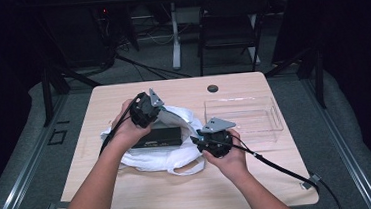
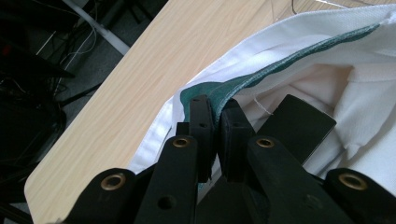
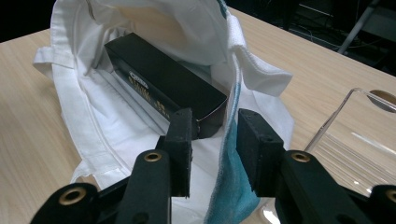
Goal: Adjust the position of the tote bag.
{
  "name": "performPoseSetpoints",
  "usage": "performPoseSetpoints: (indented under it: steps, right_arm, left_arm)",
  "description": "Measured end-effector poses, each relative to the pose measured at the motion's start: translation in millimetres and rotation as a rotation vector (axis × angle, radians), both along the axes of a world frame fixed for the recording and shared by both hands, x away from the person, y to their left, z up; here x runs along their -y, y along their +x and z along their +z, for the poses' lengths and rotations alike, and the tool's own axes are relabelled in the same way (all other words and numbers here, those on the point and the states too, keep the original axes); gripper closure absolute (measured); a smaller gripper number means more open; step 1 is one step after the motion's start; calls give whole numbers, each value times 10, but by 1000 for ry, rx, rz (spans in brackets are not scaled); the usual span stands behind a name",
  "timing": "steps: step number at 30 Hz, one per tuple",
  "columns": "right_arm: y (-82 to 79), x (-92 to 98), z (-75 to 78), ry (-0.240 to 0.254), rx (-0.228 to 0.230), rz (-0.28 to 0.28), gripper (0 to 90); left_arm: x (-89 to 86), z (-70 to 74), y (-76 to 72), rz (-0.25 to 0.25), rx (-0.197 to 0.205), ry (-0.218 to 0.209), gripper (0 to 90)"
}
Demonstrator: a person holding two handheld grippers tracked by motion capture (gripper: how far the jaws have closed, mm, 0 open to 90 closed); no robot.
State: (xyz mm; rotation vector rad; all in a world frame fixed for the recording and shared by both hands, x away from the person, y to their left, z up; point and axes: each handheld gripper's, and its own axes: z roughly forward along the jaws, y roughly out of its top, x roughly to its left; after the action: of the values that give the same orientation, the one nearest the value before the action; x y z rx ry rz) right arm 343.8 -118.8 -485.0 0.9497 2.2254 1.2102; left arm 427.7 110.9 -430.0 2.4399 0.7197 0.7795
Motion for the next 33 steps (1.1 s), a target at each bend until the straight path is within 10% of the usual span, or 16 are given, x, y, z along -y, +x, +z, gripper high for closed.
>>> performPoseSetpoints:
  steps: [20,33]
  right_arm:
    - [14,29,112,-3,-9,6,654]
    - [237,-166,371,-107,1,34,657]
  left_arm:
    - [77,39,107,-2,-14,14,858]
    - [50,56,175,9,-34,-14,858]
